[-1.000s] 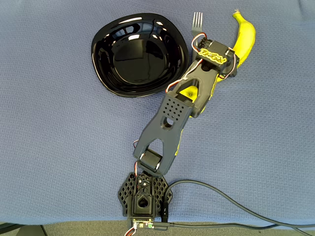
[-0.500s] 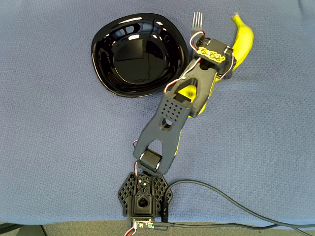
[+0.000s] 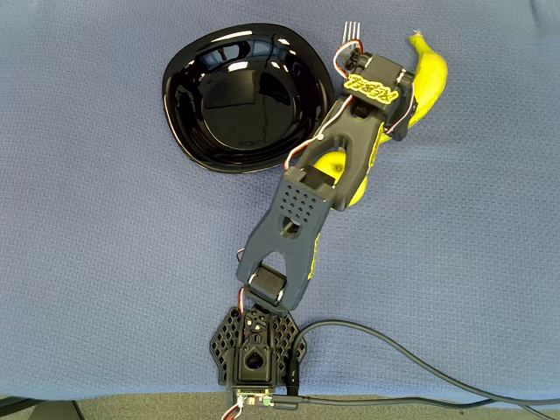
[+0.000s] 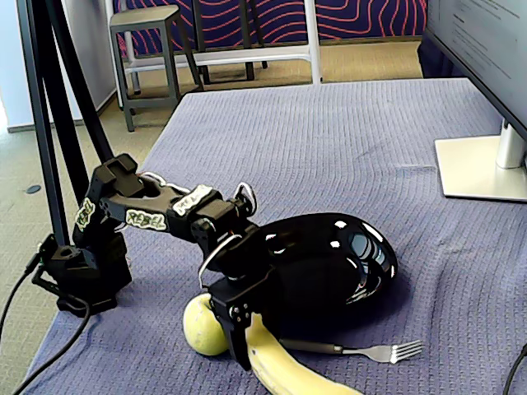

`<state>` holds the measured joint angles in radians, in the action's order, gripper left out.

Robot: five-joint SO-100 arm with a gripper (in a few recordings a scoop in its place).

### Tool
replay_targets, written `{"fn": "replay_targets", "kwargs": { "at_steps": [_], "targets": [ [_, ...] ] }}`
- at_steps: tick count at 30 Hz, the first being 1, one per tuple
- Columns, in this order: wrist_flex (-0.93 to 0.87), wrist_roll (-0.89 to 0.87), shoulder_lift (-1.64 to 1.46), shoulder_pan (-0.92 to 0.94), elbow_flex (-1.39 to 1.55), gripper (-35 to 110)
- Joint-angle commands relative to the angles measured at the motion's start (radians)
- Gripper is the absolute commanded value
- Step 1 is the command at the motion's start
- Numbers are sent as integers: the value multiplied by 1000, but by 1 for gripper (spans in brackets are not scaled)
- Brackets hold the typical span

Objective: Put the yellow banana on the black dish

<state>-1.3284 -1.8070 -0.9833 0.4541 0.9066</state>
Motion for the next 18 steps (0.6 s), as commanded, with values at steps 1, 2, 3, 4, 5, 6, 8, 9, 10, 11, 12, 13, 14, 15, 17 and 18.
{"fn": "replay_targets", "kwargs": {
  "at_steps": [1, 2, 3, 4, 5, 6, 8, 9, 10, 11, 12, 13, 14, 15, 17, 18],
  "targets": [
    [-31, 52, -213, 14, -106, 0],
    [-46, 71, -229, 12, -106, 0],
    [-66, 91, -242, 8, -109, 0],
    [-87, 114, -255, 5, -114, 0],
    [-109, 138, -267, 0, -115, 0],
    [-129, 160, -278, -5, -115, 0],
    [-166, 196, -305, -11, -112, 0],
    [-176, 216, -322, -20, -106, 0],
    [-189, 236, -342, -29, -97, 0],
    [-209, 261, -360, -40, -95, 0],
    [-227, 288, -376, -57, -95, 0],
    [-245, 305, -387, -71, -94, 0],
    [-259, 327, -397, -81, -91, 0],
    [-268, 344, -407, -92, -83, 0],
    [-273, 393, -428, -112, -52, 0],
    [-275, 413, -442, -117, -31, 0]
  ]
}}
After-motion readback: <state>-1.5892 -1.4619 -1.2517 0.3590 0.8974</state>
